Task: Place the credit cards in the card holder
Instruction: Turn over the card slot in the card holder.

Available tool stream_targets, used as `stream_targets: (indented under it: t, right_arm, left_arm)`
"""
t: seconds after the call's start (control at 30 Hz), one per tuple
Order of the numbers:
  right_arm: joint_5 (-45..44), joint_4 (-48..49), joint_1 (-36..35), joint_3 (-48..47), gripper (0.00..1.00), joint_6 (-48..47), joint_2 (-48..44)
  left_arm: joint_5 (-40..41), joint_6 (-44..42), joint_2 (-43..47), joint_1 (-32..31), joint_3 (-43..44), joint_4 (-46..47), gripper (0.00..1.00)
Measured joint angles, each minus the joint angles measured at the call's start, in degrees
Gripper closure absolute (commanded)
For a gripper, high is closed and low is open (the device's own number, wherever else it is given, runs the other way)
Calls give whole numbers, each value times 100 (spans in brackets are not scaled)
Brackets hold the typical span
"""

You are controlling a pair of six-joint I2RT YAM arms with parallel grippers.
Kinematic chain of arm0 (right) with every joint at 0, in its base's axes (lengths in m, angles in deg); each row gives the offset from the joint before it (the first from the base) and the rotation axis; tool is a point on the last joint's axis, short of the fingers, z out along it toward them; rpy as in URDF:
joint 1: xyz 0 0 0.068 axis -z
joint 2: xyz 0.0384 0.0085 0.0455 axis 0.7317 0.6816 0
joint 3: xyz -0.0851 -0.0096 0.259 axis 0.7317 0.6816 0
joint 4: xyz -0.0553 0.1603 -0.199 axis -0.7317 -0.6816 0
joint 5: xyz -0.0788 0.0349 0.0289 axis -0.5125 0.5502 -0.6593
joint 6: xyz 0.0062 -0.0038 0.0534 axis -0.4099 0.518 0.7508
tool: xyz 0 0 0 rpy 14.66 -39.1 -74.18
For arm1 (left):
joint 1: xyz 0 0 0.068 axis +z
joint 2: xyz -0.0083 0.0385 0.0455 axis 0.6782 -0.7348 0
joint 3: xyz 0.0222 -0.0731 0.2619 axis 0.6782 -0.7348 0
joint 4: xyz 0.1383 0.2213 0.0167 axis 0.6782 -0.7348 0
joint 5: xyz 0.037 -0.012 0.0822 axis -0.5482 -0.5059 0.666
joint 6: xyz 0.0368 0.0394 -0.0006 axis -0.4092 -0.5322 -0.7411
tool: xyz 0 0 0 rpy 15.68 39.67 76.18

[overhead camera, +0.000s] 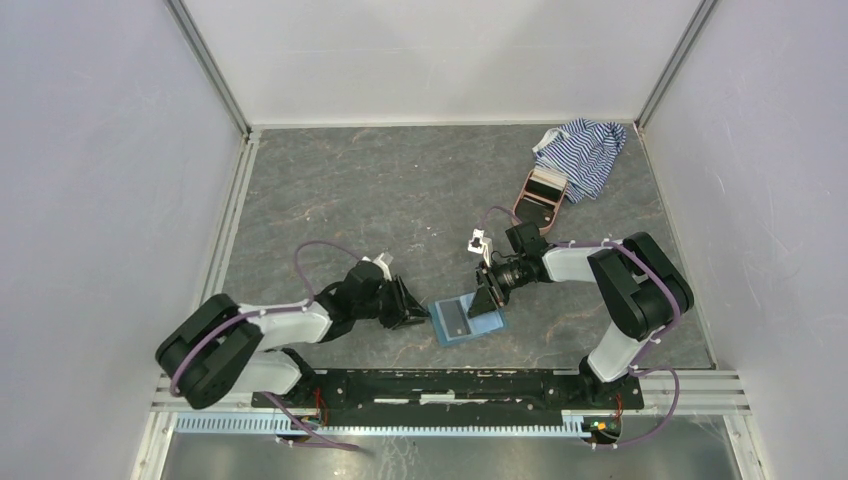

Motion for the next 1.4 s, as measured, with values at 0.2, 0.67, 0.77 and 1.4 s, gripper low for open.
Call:
stream_targets:
  t: [0.2, 0.67, 0.77, 1.4]
  right_arm:
    - [66, -66, 2, -11, 65, -146, -31]
    - [691, -1296, 46, -511, 62, -1805, -531]
    - [734, -1805, 127, -745, 62, -2387, -549]
    - [-181, -2568, 2437, -1731, 60, -3101, -2199]
  left_arm:
    - [238, -326, 979, 0, 0, -238, 59]
    - [765, -1379, 2120, 0, 848, -214, 39]
    - [876, -1563, 2350, 0, 988, -208, 27]
    - [1635, -2028, 3689, 4, 994, -1078, 0]
